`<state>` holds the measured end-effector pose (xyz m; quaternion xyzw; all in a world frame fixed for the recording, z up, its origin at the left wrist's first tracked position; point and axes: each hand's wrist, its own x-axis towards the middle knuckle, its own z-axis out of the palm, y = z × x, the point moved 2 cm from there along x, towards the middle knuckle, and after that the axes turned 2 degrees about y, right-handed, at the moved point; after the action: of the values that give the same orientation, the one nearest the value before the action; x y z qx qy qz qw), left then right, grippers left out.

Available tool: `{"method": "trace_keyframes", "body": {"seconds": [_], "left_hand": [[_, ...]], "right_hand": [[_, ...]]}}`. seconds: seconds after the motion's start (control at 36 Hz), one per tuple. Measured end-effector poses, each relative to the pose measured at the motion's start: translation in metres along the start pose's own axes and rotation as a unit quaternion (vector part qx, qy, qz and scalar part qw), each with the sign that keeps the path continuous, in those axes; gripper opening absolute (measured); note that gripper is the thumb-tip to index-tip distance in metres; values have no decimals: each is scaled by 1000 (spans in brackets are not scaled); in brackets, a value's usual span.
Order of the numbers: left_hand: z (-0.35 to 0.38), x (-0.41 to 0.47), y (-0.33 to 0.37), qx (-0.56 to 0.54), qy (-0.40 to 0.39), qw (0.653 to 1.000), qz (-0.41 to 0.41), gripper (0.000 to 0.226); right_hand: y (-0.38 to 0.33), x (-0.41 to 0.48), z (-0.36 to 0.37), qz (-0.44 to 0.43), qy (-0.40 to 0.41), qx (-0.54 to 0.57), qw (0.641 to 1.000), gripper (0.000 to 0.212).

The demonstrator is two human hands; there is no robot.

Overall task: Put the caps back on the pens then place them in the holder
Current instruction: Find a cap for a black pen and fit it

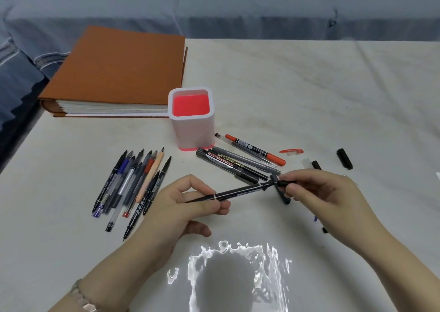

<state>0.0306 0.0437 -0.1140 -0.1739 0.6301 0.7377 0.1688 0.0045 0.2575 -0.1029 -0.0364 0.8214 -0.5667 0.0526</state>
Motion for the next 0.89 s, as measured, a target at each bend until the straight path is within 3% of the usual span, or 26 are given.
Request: {"method": "trace_keyframes", "body": {"seconds": [0.22,0.39,0.5,0.58,0.69,0.78,0.89], "left_hand": [[5,-4,0,35,-11,999,19,21],[8,-4,1,229,17,965,128,25],[7,-4,1,233,20,959,161,33],[7,-2,-1,228,-7,961,158,17],[5,0,-4,245,-28,959,143,13],[3,2,-4,322,-30,932,161,4],[0,4,-4,469,-34,845,255,26]], "right_hand": [[2,-3,6,-42,-15,-8,999,32],[-2,-3,5,-78,-36,-21,996,29],[-2,-5,8,-111,-32,-21,993,21],[1,-7,11,-141,-34,-49,988,14],[7,-7,14,-155,-43,-39,986,14],[15,-5,19,-123,-63,-40,990,16],[21,-6,20,-100,-81,-72,989,12]]}}
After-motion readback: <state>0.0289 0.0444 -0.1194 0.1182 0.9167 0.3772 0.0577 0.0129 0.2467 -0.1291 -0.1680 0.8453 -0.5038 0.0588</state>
